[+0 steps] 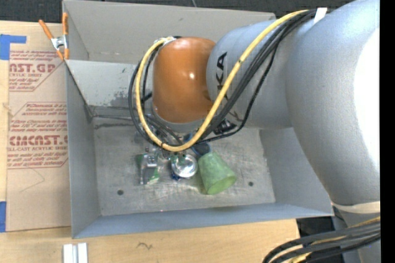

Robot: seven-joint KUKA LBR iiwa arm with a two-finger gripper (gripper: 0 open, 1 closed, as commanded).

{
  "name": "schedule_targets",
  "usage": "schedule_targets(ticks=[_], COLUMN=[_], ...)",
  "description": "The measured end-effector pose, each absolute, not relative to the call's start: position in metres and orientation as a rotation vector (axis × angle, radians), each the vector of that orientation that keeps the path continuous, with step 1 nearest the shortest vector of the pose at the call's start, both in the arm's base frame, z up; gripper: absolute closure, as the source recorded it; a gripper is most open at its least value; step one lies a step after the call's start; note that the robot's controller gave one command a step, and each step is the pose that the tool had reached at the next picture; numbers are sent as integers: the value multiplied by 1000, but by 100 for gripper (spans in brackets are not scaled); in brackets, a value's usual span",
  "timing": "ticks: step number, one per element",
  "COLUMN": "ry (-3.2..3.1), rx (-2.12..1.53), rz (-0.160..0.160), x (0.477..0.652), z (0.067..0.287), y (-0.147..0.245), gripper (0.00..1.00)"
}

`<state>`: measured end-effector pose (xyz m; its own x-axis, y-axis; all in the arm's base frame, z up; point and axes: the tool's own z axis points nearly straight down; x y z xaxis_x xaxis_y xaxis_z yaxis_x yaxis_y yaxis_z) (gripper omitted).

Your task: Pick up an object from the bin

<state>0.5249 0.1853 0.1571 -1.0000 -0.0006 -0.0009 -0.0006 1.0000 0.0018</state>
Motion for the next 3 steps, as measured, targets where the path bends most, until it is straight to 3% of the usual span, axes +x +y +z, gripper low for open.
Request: schedule_targets(ticks=[1, 2, 3], ry=[3127, 3128, 3088], rx=[-255, -260, -523], rz=[2, 6, -1], x=[538, 538, 532], z=[75, 78, 243], y=[143, 146, 91], gripper=[0, 100, 100])
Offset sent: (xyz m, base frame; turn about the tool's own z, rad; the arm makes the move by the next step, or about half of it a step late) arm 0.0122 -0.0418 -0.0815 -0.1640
